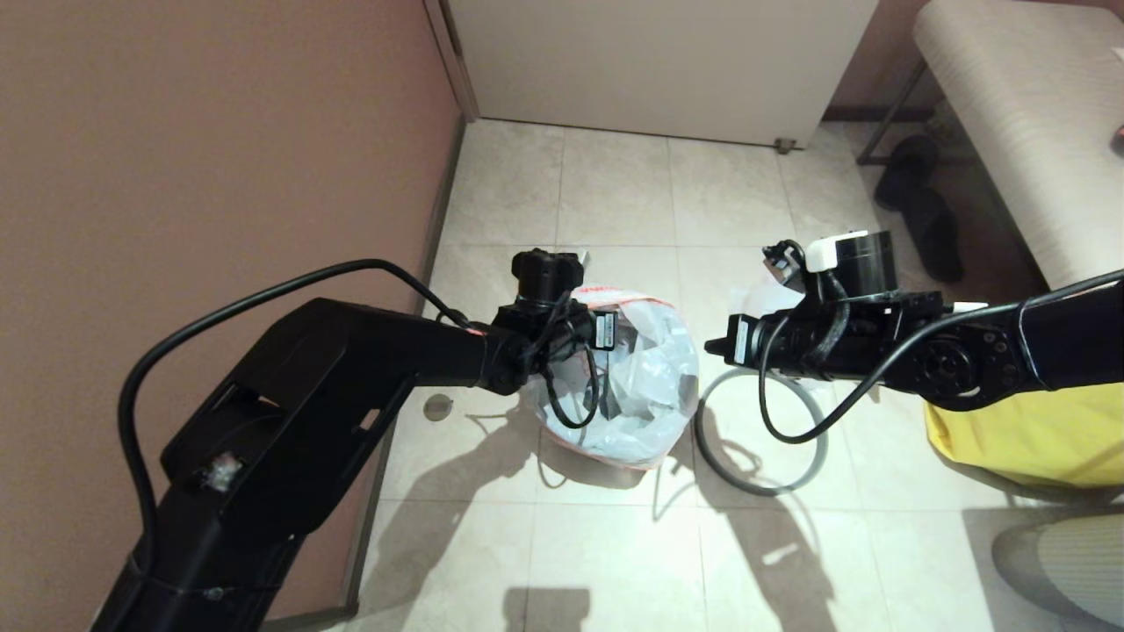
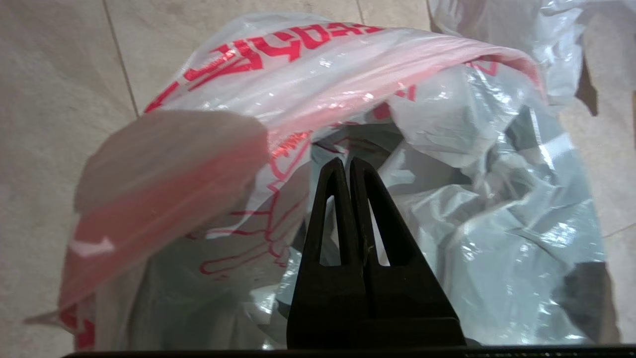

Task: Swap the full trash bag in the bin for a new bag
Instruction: Put the new garbage bag on the trash can

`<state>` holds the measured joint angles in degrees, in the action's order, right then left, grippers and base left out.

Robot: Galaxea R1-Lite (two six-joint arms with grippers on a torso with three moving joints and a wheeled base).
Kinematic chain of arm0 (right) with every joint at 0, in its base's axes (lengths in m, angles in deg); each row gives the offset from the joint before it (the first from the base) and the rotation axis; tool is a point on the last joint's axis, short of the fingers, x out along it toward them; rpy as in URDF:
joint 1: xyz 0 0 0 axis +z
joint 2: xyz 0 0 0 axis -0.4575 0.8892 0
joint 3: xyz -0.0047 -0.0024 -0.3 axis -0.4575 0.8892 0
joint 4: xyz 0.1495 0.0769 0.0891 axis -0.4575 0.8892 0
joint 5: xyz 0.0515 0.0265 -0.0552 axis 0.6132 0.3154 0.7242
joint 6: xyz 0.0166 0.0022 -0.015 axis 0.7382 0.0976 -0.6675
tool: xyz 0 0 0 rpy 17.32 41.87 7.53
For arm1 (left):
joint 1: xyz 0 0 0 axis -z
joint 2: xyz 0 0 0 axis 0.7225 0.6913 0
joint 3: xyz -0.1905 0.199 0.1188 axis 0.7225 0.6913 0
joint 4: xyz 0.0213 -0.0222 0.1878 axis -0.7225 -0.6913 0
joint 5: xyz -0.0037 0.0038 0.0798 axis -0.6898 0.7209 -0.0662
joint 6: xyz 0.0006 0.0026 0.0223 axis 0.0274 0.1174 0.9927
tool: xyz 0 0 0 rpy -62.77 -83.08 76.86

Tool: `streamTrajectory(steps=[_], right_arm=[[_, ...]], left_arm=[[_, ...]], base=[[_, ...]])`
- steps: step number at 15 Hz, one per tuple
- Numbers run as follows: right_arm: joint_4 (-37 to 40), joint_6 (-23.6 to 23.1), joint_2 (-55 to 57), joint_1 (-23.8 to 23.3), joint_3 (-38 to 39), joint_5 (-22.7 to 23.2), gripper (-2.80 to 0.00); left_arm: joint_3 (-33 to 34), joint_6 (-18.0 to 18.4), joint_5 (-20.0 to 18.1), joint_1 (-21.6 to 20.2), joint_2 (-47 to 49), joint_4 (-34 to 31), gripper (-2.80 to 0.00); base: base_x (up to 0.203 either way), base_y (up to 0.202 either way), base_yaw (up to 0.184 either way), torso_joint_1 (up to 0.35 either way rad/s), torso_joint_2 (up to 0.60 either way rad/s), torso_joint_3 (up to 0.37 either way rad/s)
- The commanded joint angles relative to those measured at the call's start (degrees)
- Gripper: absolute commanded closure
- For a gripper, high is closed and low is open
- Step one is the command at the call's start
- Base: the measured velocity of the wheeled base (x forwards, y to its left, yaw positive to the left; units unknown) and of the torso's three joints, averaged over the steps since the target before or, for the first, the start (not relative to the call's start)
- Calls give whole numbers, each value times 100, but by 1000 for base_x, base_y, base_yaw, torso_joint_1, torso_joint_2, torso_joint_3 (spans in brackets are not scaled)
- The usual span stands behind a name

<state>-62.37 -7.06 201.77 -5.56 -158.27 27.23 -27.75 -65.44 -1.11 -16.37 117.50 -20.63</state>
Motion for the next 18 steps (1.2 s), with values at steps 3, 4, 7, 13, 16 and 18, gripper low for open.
streamTrajectory(steps=[3,4,7,13,16,18], right_arm=[[-18,3,-211,75,66,-11,0],[-18,-4,-274,91,118,-13,0],[-18,-93,-282,146,174,-15,0],[-18,-93,-274,189,183,-13,0],[-21,-93,-319,189,218,-13,0],[-189,-98,-370,210,306,-13,0]], left_arm=[[-349,91,142,-110,392,587,0],[-349,93,197,-119,396,895,0],[-367,50,202,-167,258,1114,0],[-375,75,121,-335,394,1167,0],[-402,96,118,-435,532,1184,0],[-458,127,117,-531,769,1206,0]], base=[[0,0,0,0,0,0],[0,0,0,0,0,0],[0,0,0,0,0,0],[0,0,0,0,0,0],[0,0,0,0,0,0],[0,0,0,0,0,0]])
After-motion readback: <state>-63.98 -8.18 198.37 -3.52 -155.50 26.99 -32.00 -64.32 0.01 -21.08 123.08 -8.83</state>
